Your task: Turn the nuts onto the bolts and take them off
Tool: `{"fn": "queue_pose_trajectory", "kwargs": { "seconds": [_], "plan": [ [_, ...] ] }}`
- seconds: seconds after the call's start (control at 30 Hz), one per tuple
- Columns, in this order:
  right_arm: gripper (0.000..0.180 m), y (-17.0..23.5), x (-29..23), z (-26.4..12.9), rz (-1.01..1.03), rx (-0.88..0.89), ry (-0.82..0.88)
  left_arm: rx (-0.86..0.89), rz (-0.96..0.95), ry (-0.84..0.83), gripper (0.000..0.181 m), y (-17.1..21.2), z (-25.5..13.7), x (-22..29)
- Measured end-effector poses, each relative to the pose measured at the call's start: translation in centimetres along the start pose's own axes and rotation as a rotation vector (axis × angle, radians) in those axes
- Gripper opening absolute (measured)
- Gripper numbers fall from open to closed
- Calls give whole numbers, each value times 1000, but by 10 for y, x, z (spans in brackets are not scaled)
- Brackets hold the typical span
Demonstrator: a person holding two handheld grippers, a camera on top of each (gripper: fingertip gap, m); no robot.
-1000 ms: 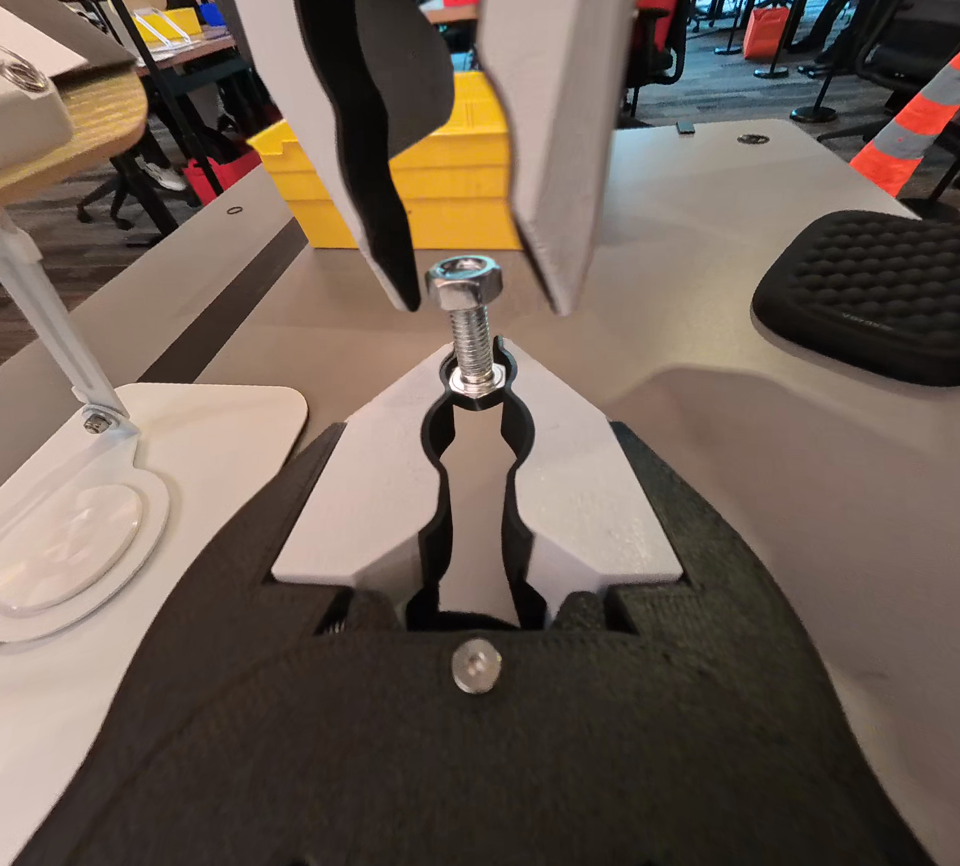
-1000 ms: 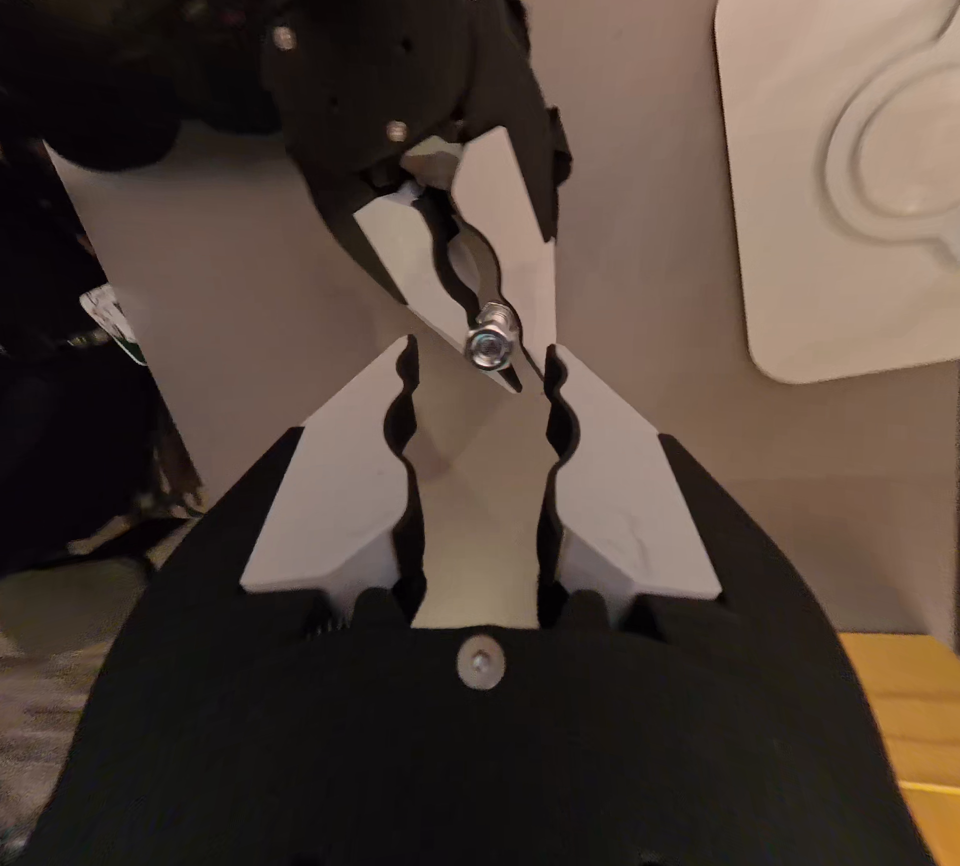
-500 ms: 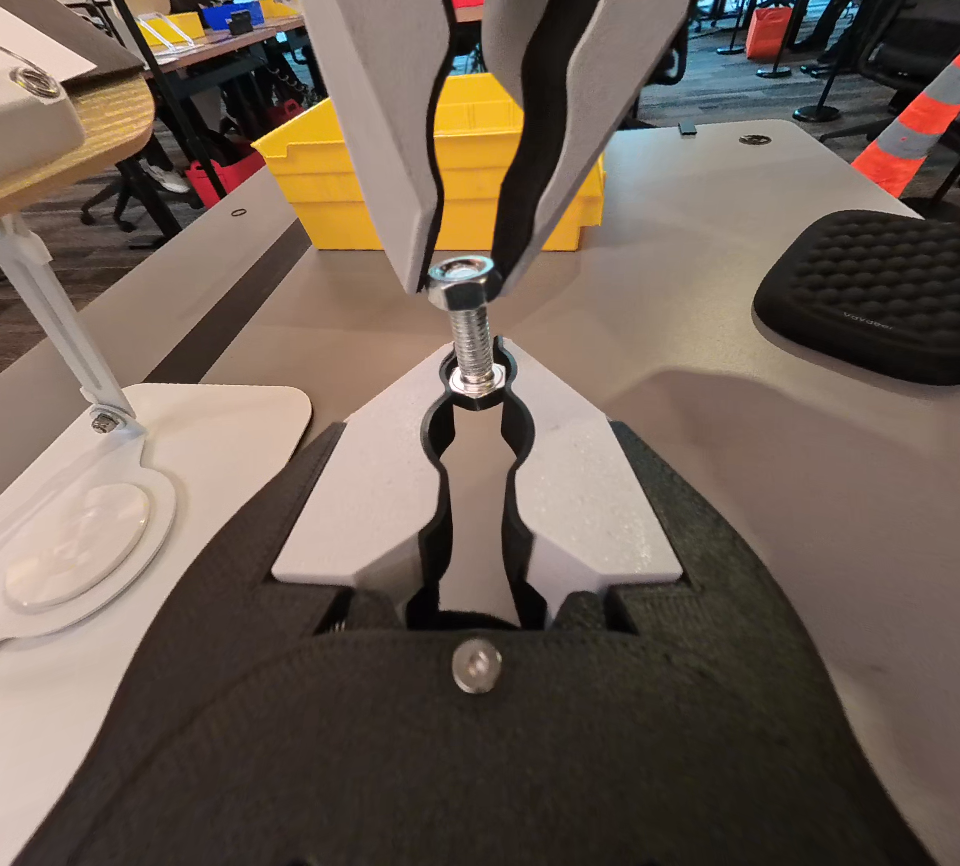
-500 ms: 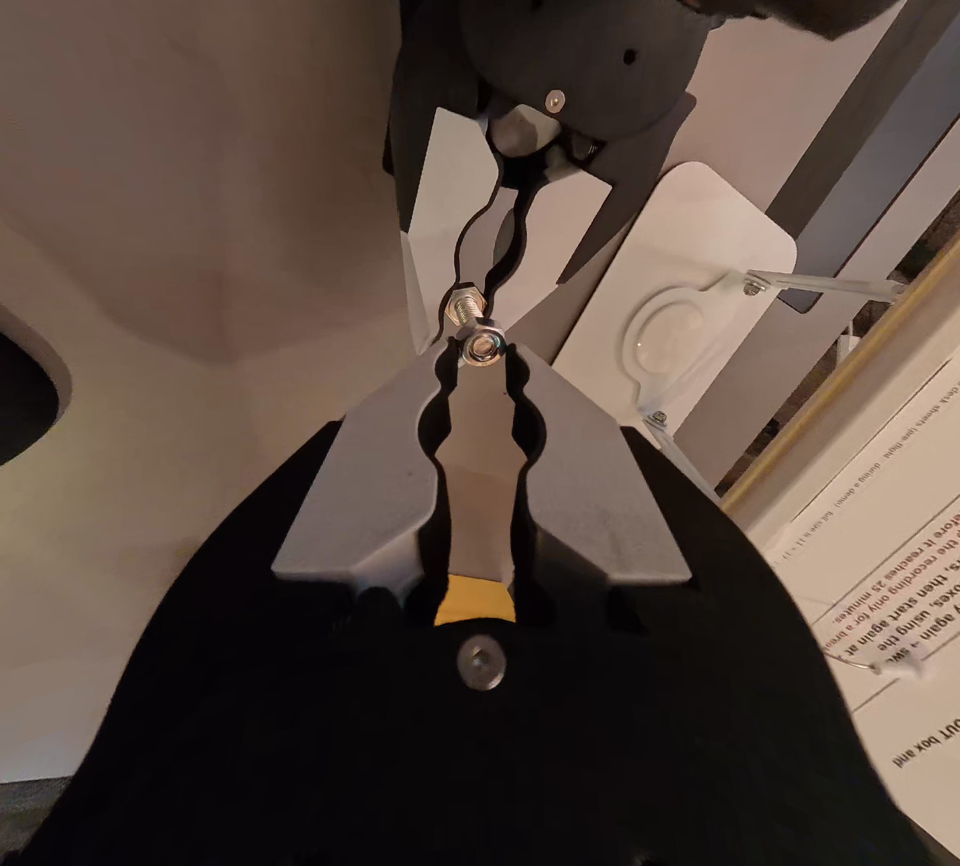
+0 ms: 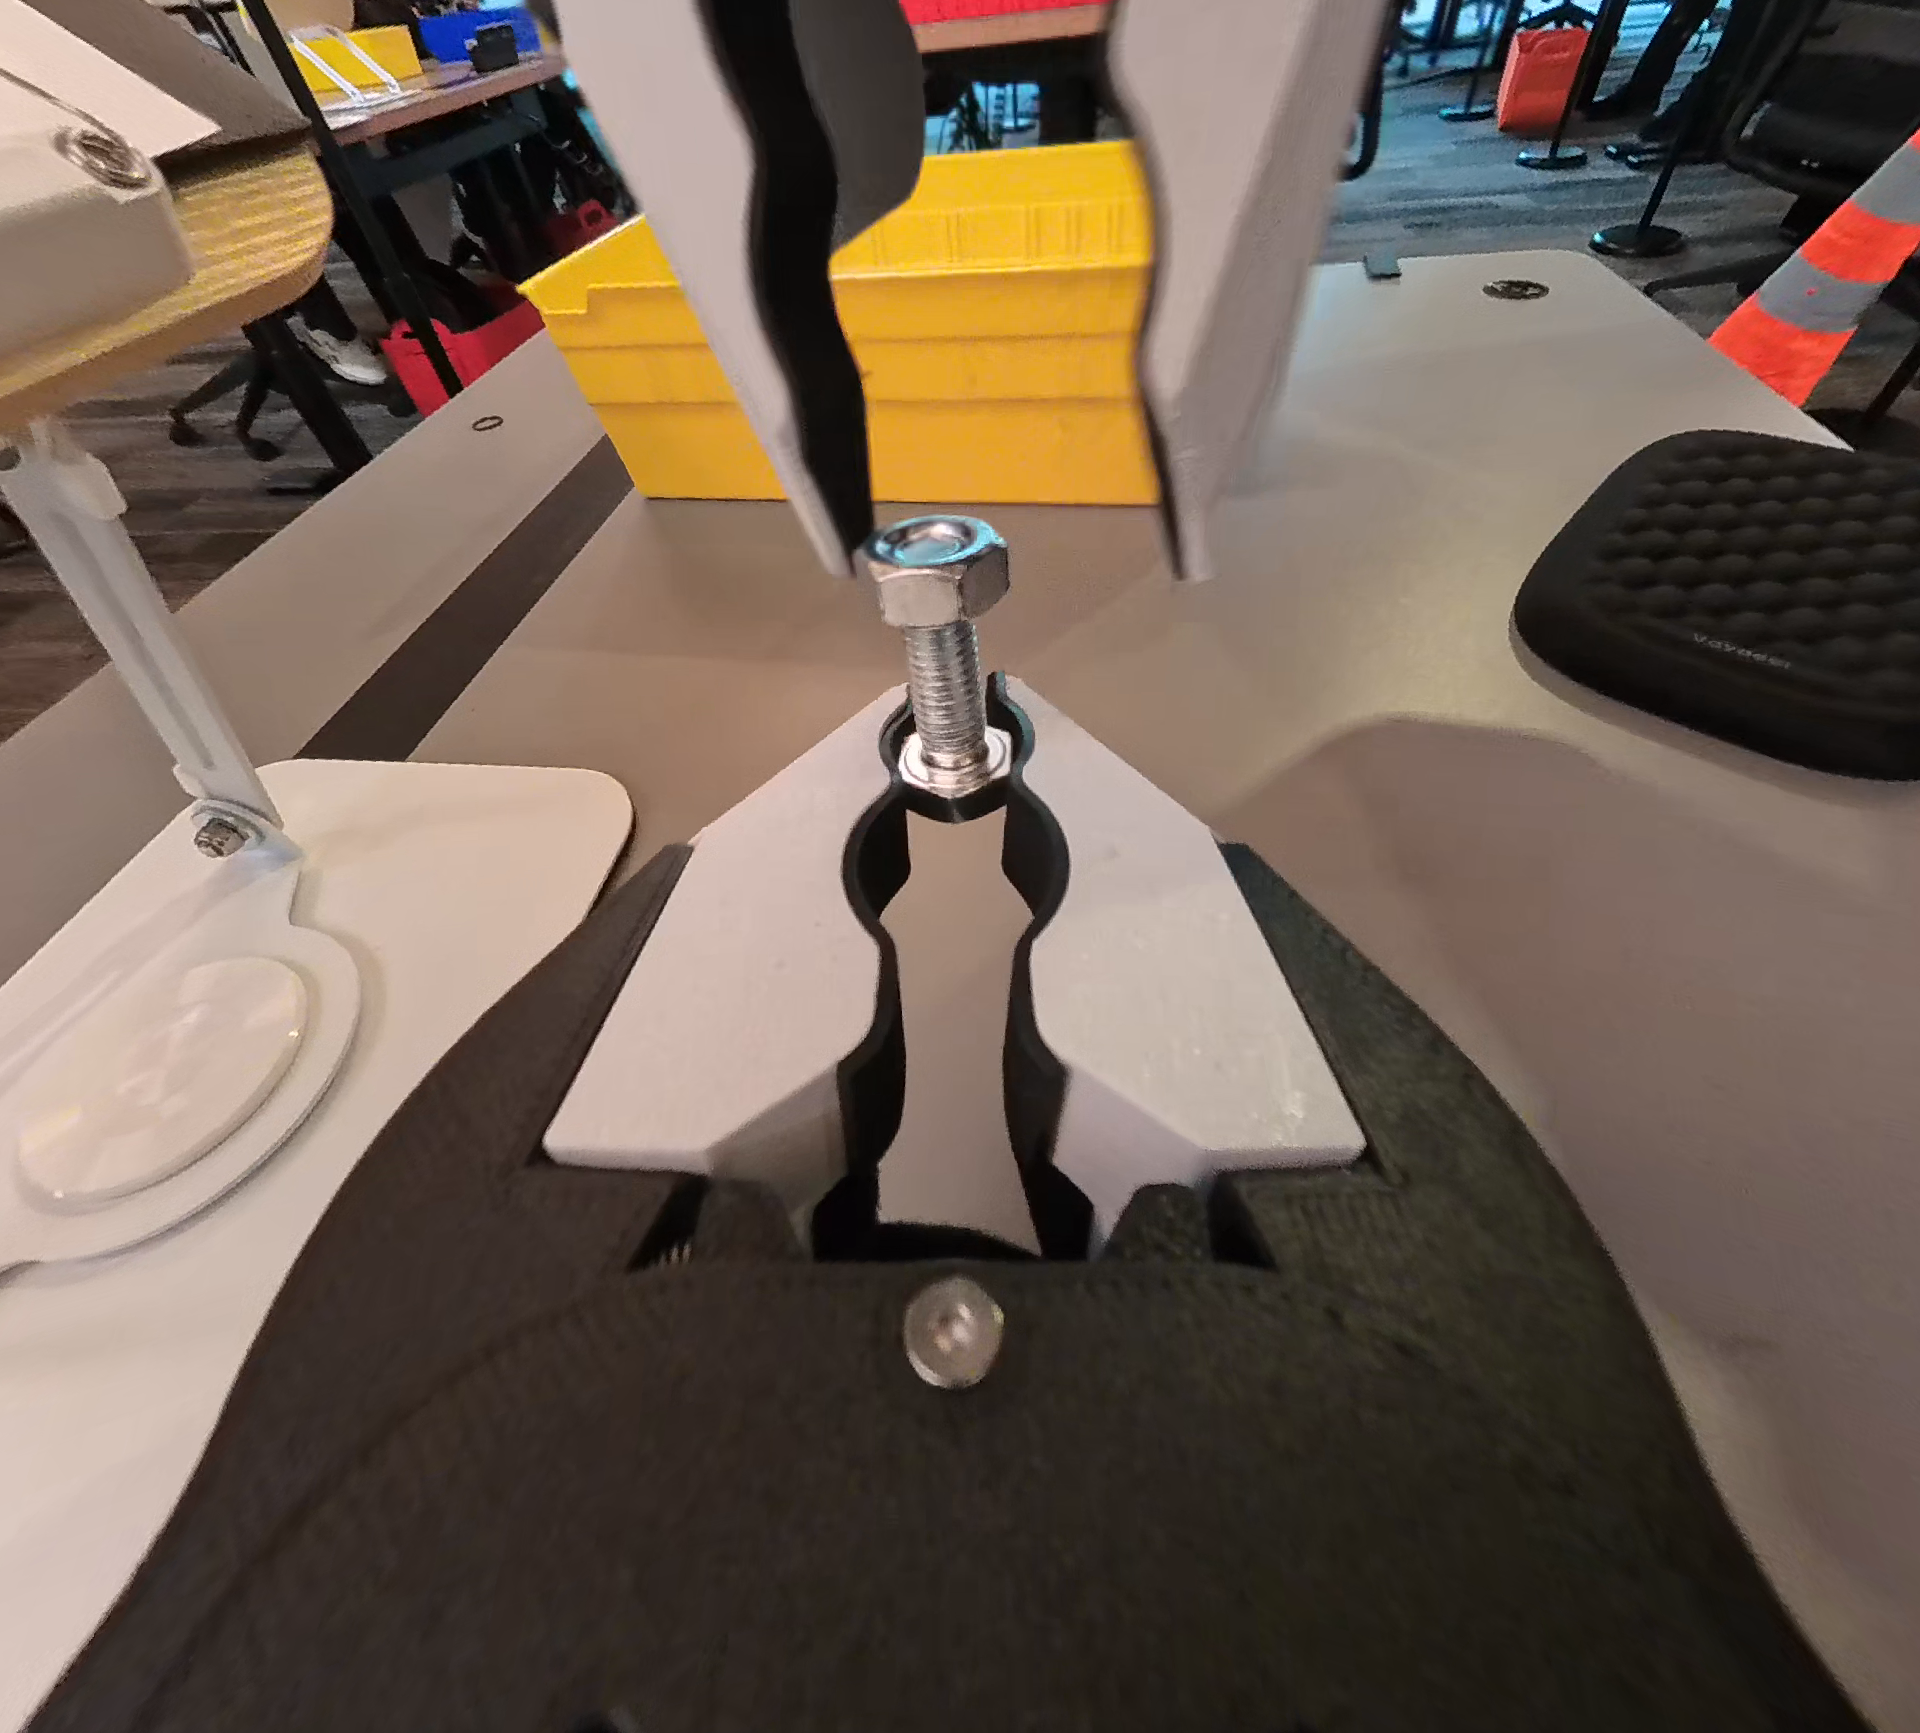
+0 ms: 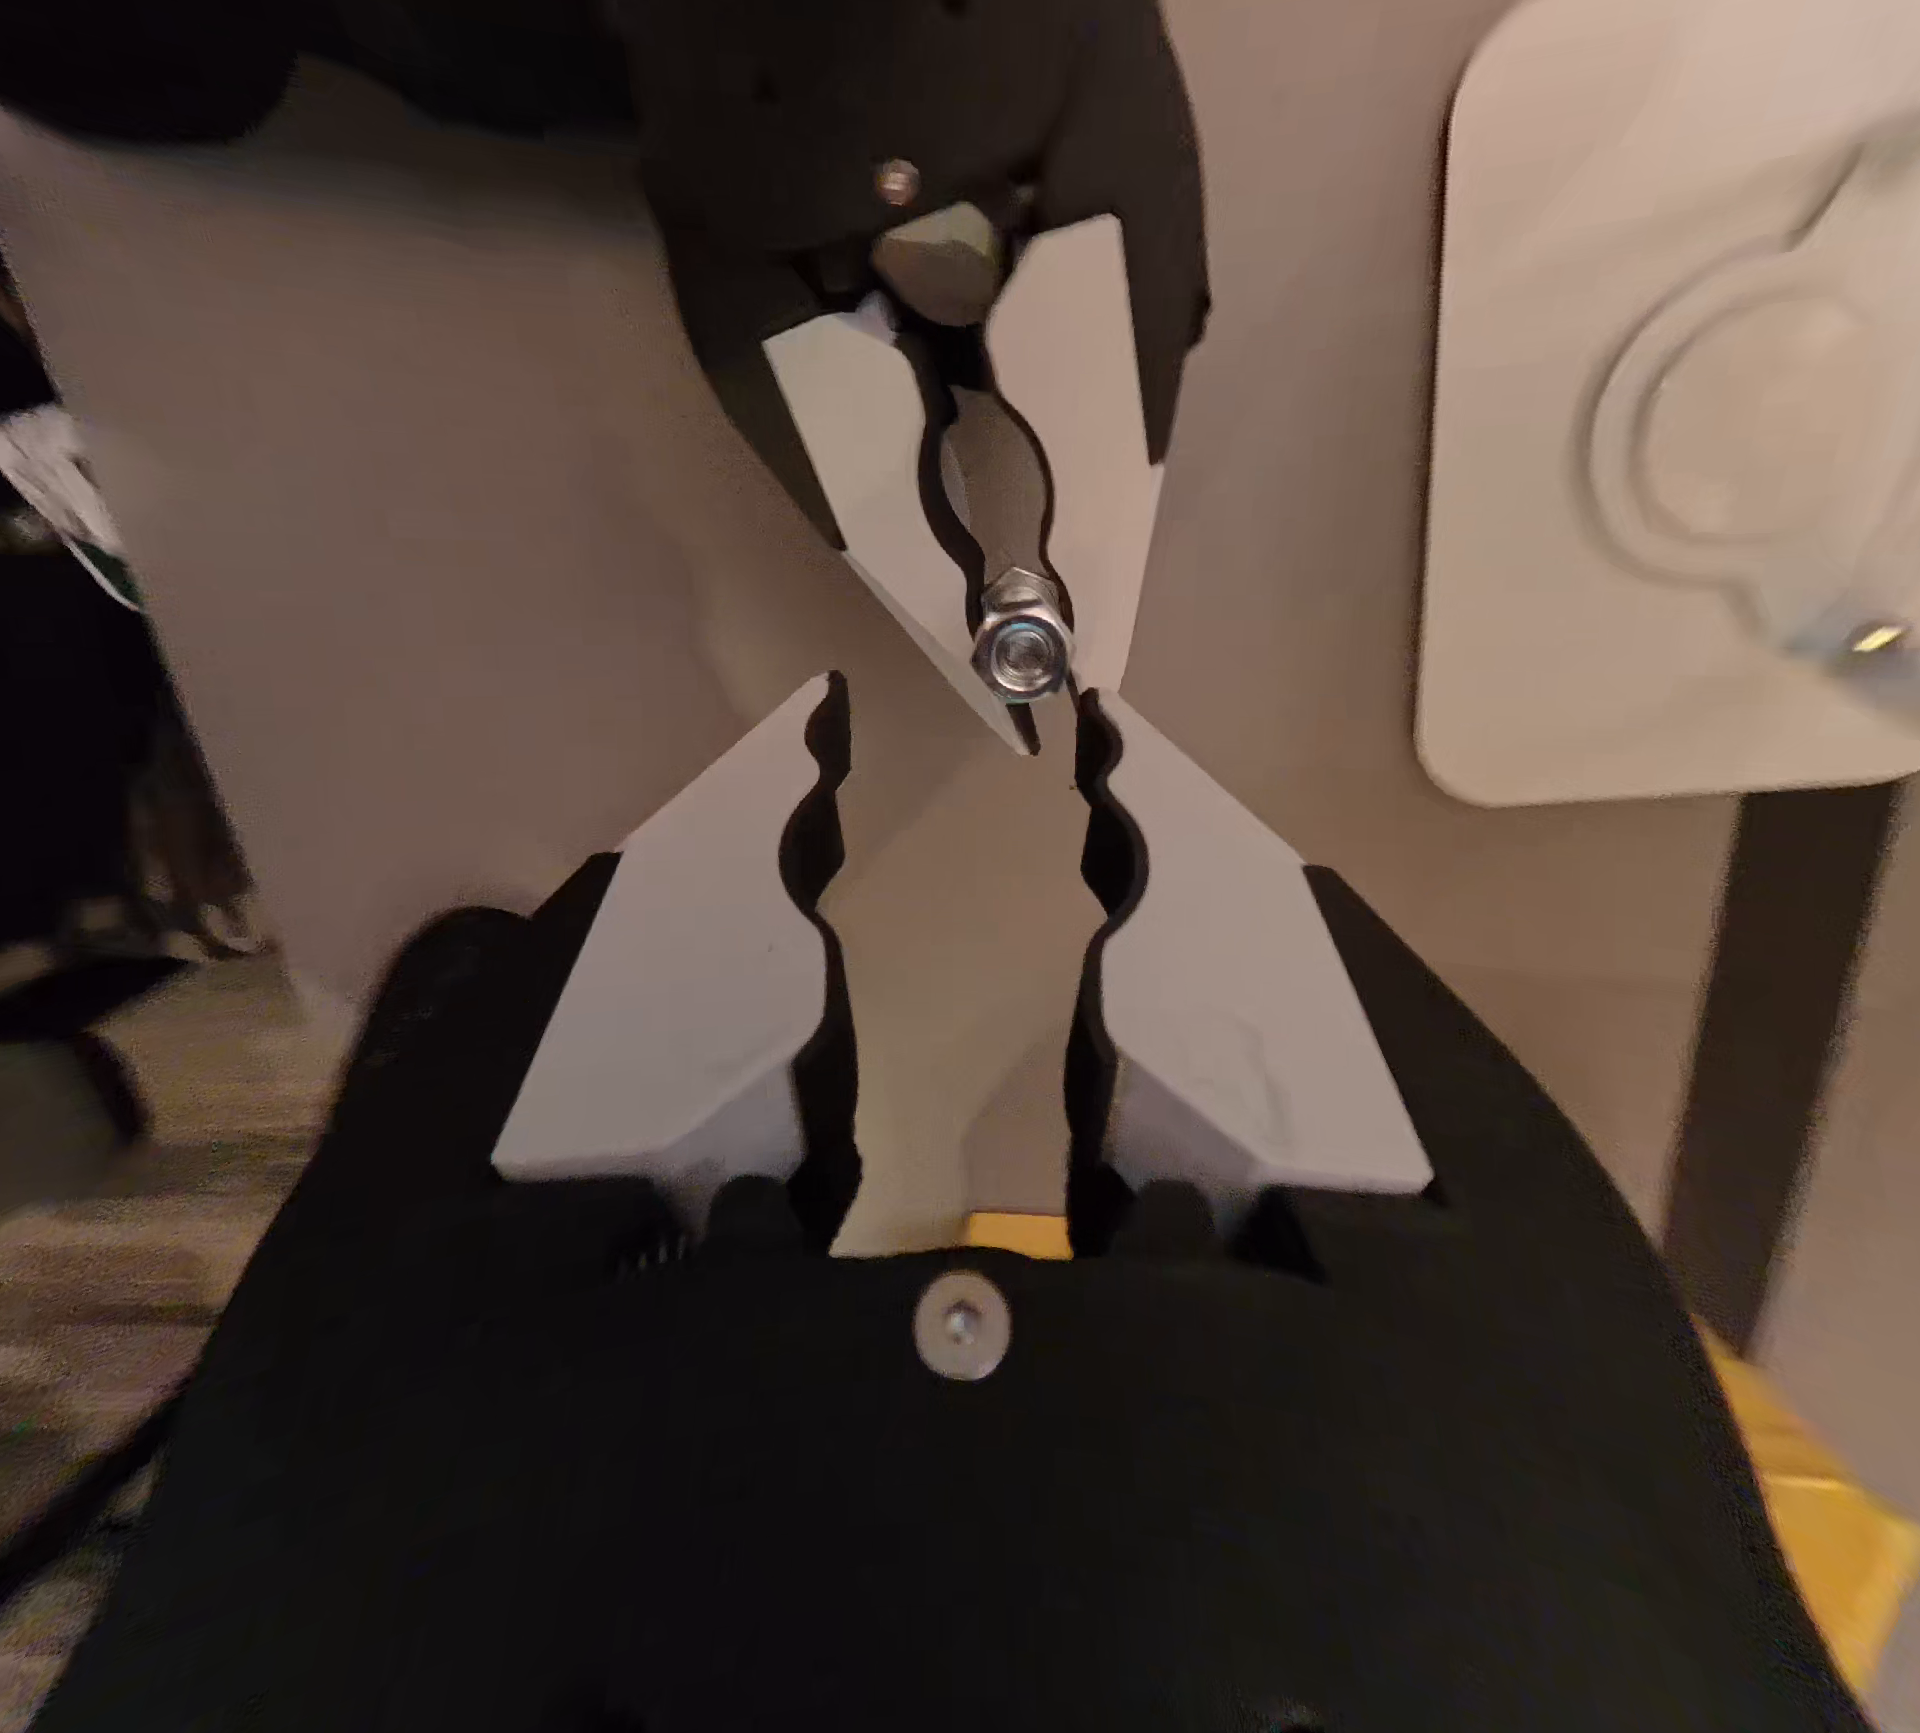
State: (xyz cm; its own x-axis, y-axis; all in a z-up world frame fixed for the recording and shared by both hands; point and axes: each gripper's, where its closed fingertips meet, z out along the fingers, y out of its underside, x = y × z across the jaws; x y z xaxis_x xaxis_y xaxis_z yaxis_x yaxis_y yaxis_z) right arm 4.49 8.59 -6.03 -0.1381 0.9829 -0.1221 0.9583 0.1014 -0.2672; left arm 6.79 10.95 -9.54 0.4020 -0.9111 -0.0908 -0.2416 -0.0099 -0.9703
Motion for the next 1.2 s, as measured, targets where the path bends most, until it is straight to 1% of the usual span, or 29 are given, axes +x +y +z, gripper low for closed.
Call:
{"fn": "queue_pose_trajectory", "kwargs": {
  "seconds": [0.1,0.17,0.27,0.33,0.37,0.43,0.5,0.53,0.6,0.63,0.67,0.7,0.73,0.77,0.87,1.0,1.1,1.17,1.2],
  "plan": [
    [41,-2,4,-1,-252,-44,127,1,-1,0,10,0,0,0],
    [37,-3,11,-1,-411,-92,232,-1,2,3,10,0,1,1],
    [25,-6,7,2,-549,-124,255,-3,5,4,10,0,1,2],
    [16,-6,11,2,-561,-142,275,-6,7,4,10,0,1,2],
    [16,-6,12,1,-558,-143,271,-7,8,4,10,1,1,2],
    [16,-4,12,2,-515,-136,249,-9,8,4,10,1,2,2],
    [16,-4,12,3,-396,-120,212,-16,10,4,10,2,3,2],
    [16,-3,12,3,-325,-107,195,-16,9,3,10,3,3,2],
    [18,-2,10,5,-82,-66,108,-19,9,0,10,4,2,1],
    [28,-2,5,6,23,-43,37,-17,12,1,10,3,2,1],
    [43,1,3,9,76,-42,-3,-14,10,-2,10,2,2,1],
    [57,5,6,11,94,-54,1,-7,7,-1,10,1,2,1],
    [62,9,10,13,98,-66,11,-4,4,-1,10,0,1,0],
    [60,12,11,13,83,-71,14,-4,4,-3,10,0,1,0],
    [47,7,13,4,-62,-53,75,-4,1,-5,10,1,0,-1],
    [35,-6,8,-4,-429,-80,209,-7,3,0,10,1,1,0],
    [24,-2,12,0,-547,-179,271,-9,6,1,10,1,2,1],
    [17,-1,15,3,-587,-199,281,-12,9,1,10,2,2,1],
    [16,-1,16,3,-592,-197,286,-16,11,1,10,3,3,1]
  ]
}}
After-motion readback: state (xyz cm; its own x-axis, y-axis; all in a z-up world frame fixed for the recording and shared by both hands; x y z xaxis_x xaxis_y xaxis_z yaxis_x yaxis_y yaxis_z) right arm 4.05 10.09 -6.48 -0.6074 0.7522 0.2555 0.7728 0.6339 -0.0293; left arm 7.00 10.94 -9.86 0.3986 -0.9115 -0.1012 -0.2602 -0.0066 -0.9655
